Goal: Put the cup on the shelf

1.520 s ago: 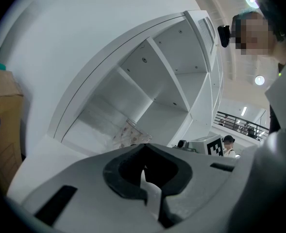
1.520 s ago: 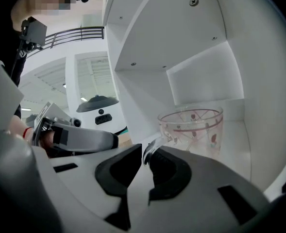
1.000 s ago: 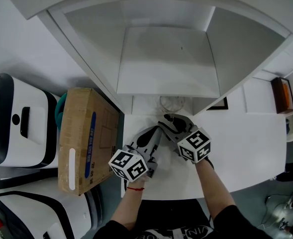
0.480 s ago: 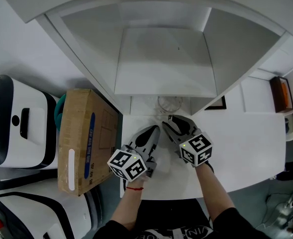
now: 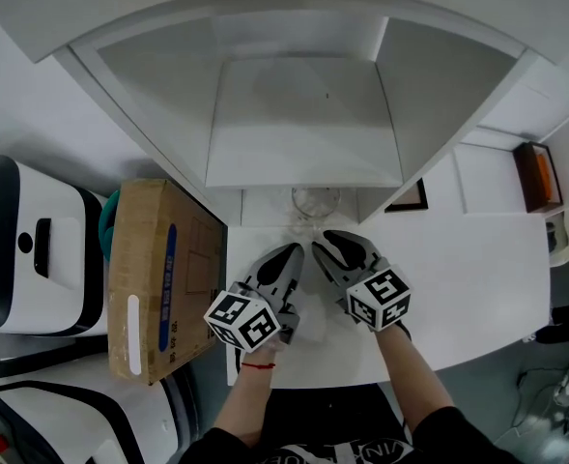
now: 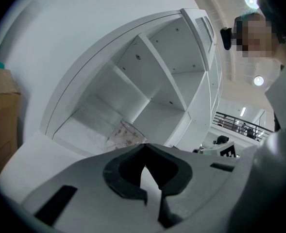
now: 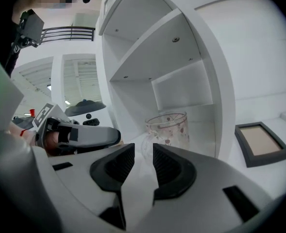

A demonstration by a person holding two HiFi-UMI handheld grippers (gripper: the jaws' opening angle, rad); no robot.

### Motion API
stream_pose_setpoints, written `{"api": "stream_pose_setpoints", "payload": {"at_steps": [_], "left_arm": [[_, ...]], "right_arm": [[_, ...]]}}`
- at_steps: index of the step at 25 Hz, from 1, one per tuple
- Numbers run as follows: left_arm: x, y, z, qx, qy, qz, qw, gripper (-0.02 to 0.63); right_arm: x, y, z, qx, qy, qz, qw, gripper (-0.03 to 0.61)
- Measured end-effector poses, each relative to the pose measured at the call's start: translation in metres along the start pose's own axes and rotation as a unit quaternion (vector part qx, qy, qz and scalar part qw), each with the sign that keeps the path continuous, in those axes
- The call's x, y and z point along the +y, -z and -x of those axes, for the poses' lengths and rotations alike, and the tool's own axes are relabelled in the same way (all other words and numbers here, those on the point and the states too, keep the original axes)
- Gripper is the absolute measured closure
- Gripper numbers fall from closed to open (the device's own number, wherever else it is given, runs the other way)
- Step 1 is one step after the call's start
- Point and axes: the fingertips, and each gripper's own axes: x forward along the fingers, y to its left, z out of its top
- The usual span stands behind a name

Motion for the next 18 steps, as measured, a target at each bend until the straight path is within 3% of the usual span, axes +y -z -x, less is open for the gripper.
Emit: {"api": "stream_pose_setpoints", "payload": {"at_steps": [6, 13, 18], "left_arm": [[-0.001, 0.002, -0.002, 0.004, 0.0, -0.004, 1.0, 0.608], [0.006, 0.012, -0.011, 0.032, -0.009, -0.051, 0.9981, 0.609], [0.007, 0.018, -0.022, 0.051, -0.002, -0.065, 0.9966, 0.607]], "right_arm": [[0.006, -0.004, 0.003, -0.014, -0.004, 0.003, 1.0, 0.553], [0.006, -0.001, -0.001, -0.009, 0.005, 0.007, 1.0, 0.574], [0.006, 0.0, -0.003, -0.007, 0.009, 0.013, 1.0, 0.575]]}}
